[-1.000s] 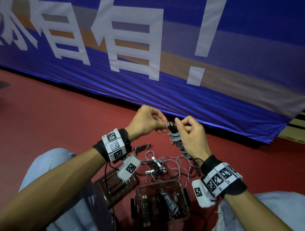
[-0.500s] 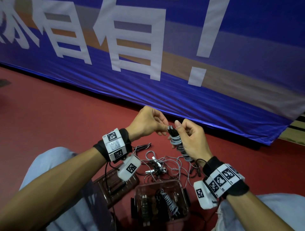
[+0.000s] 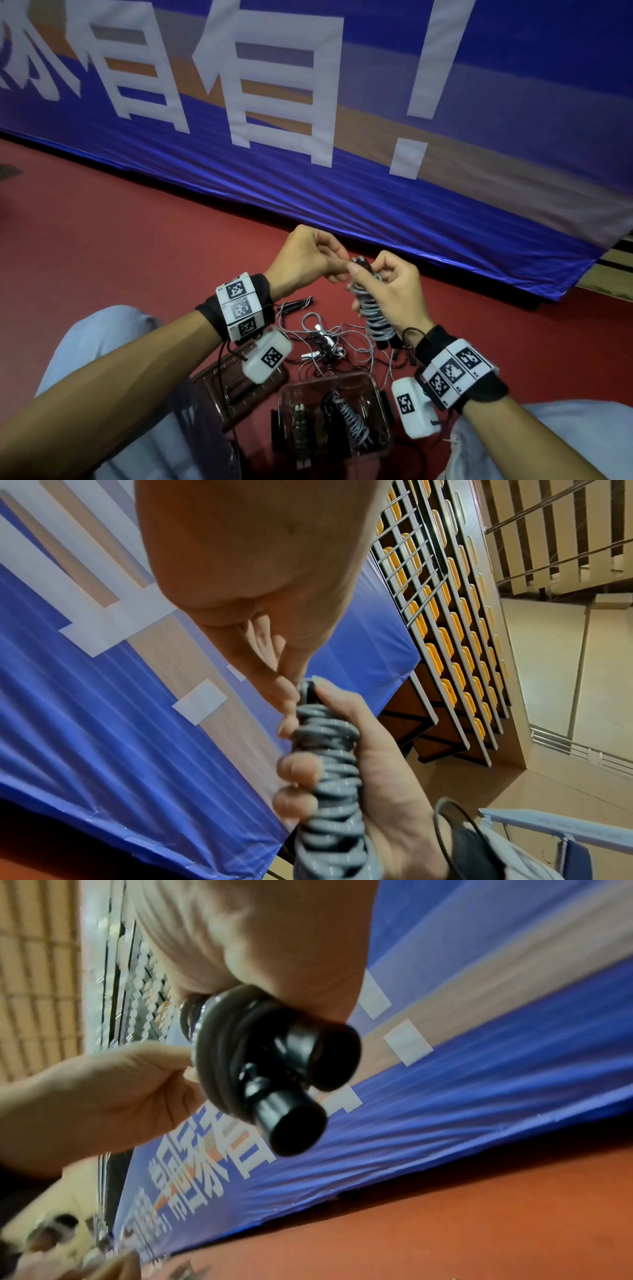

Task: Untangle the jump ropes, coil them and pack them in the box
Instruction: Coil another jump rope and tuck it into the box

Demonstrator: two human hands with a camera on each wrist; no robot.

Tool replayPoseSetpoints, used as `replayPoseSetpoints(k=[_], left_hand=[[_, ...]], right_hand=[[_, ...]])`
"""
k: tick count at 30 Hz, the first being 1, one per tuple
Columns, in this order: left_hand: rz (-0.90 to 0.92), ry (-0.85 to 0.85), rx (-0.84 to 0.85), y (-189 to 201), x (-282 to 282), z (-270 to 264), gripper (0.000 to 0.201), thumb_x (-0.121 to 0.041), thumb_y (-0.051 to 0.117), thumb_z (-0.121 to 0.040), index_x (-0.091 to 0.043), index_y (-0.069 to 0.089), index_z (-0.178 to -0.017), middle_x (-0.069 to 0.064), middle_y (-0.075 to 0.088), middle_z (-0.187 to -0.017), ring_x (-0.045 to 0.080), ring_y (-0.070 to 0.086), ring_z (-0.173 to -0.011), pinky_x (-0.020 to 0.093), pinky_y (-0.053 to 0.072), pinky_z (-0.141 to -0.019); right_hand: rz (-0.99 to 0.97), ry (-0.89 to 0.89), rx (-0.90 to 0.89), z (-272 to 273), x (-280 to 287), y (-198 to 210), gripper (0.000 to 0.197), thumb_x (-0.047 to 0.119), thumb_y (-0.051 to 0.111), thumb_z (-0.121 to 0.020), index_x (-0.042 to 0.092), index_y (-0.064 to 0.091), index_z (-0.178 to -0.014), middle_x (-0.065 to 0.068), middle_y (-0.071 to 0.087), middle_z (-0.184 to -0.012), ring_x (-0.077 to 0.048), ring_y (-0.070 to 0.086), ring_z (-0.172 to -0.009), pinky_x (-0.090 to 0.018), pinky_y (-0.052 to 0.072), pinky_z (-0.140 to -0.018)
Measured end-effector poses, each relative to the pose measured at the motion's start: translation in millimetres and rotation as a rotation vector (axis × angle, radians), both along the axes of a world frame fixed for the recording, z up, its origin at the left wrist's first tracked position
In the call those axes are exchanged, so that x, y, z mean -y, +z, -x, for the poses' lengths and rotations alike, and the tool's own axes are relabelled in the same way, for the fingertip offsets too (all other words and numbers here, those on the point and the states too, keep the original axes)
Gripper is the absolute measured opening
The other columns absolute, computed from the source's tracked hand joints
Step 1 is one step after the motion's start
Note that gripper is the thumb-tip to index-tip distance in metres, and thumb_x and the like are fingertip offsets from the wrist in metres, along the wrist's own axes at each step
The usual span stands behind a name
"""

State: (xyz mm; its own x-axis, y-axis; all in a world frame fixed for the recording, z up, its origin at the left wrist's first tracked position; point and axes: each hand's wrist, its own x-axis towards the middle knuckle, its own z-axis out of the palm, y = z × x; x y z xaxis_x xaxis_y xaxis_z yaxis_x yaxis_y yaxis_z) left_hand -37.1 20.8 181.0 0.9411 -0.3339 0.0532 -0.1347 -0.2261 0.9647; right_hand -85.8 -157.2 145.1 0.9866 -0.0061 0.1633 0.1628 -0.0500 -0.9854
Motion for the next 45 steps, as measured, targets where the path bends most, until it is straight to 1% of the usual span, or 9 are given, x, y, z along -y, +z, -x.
replayPoseSetpoints(k=[9, 15, 21, 25, 29, 36, 39, 42, 45], left_hand=[[0.186, -0.034, 0.123, -5, 20, 5, 0.012, -0.003, 0.072, -0.090, 0.007, 0.074, -0.097, 0.022, 0.074, -0.084, 0.019, 0.067, -0.073, 0.025, 0.054, -0.071], [0.275, -0.155, -0.091, -4, 17, -1, 0.027, -0.015, 0.075, -0.087, 0.008, 0.072, -0.101, 0.020, 0.071, -0.089, 0.022, 0.063, -0.079, 0.026, 0.052, -0.073], [0.247, -0.167, -0.141, -9, 18, -4, 0.018, -0.009, 0.067, -0.094, 0.007, 0.071, -0.101, 0.015, 0.066, -0.080, 0.013, 0.058, -0.067, 0.021, 0.046, -0.062], [0.287, -0.221, -0.418, -8, 16, -6, 0.022, -0.015, 0.059, -0.098, -0.016, 0.079, -0.090, 0.000, 0.063, -0.076, 0.005, 0.057, -0.070, 0.023, 0.038, -0.066], [0.299, -0.278, -0.536, -10, 13, -10, 0.017, -0.019, 0.055, -0.101, -0.018, 0.071, -0.094, -0.005, 0.064, -0.081, 0.003, 0.056, -0.074, 0.026, 0.037, -0.070], [0.117, -0.115, -0.361, -14, 12, -10, 0.010, -0.008, 0.064, -0.096, -0.006, 0.073, -0.096, -0.001, 0.065, -0.072, 0.007, 0.055, -0.066, 0.018, 0.039, -0.055], [0.141, -0.204, -0.470, -11, 9, -10, 0.023, -0.025, 0.070, -0.092, -0.009, 0.072, -0.108, 0.000, 0.066, -0.080, 0.007, 0.054, -0.069, 0.021, 0.037, -0.059], [0.159, -0.336, -0.493, -8, 10, -11, 0.029, -0.042, 0.075, -0.086, -0.015, 0.067, -0.094, 0.001, 0.060, -0.082, 0.008, 0.051, -0.072, 0.024, 0.031, -0.060], [0.118, -0.330, -0.422, -9, 15, -9, 0.029, -0.041, 0.071, -0.088, -0.014, 0.062, -0.081, 0.001, 0.057, -0.076, 0.007, 0.049, -0.067, 0.023, 0.030, -0.058]], right_hand=[[-0.324, -0.065, -0.107, -8, 7, 14, 0.026, 0.019, 0.071, -0.095, 0.008, 0.054, -0.079, -0.021, 0.063, -0.067, -0.027, 0.059, -0.044, -0.034, 0.052, -0.046], [-0.272, -0.048, -0.087, -7, 12, 16, 0.027, 0.022, 0.071, -0.095, 0.003, 0.056, -0.083, -0.024, 0.065, -0.072, -0.030, 0.062, -0.047, -0.038, 0.056, -0.050], [-0.310, 0.040, -0.148, -6, 9, 17, 0.022, 0.026, 0.066, -0.096, 0.005, 0.060, -0.097, -0.021, 0.068, -0.076, -0.029, 0.063, -0.050, -0.035, 0.056, -0.049], [-0.341, 0.117, -0.130, -5, 8, 18, 0.026, 0.020, 0.058, -0.102, 0.006, 0.054, -0.124, -0.023, 0.066, -0.081, -0.029, 0.060, -0.050, -0.035, 0.054, -0.048], [-0.368, 0.179, -0.170, -3, 10, 18, 0.028, 0.022, 0.052, -0.104, 0.002, 0.061, -0.123, -0.020, 0.064, -0.081, -0.026, 0.059, -0.051, -0.032, 0.053, -0.048], [0.038, 0.119, -0.109, -8, 8, 4, 0.019, 0.033, 0.053, -0.106, 0.016, 0.059, -0.113, -0.018, 0.073, -0.083, -0.032, 0.063, -0.058, -0.041, 0.056, -0.057], [0.138, 0.102, -0.089, -5, 7, 6, 0.026, 0.043, 0.049, -0.105, 0.021, 0.059, -0.113, -0.013, 0.074, -0.083, -0.031, 0.067, -0.060, -0.042, 0.057, -0.060], [0.150, 0.064, -0.080, -5, 2, 13, 0.040, 0.053, 0.039, -0.105, 0.018, 0.058, -0.110, -0.009, 0.073, -0.082, -0.029, 0.067, -0.057, -0.034, 0.055, -0.054], [0.173, 0.000, -0.067, -4, -3, 13, 0.050, 0.057, 0.028, -0.106, 0.016, 0.056, -0.111, -0.009, 0.073, -0.086, -0.028, 0.070, -0.058, -0.032, 0.055, -0.053]])
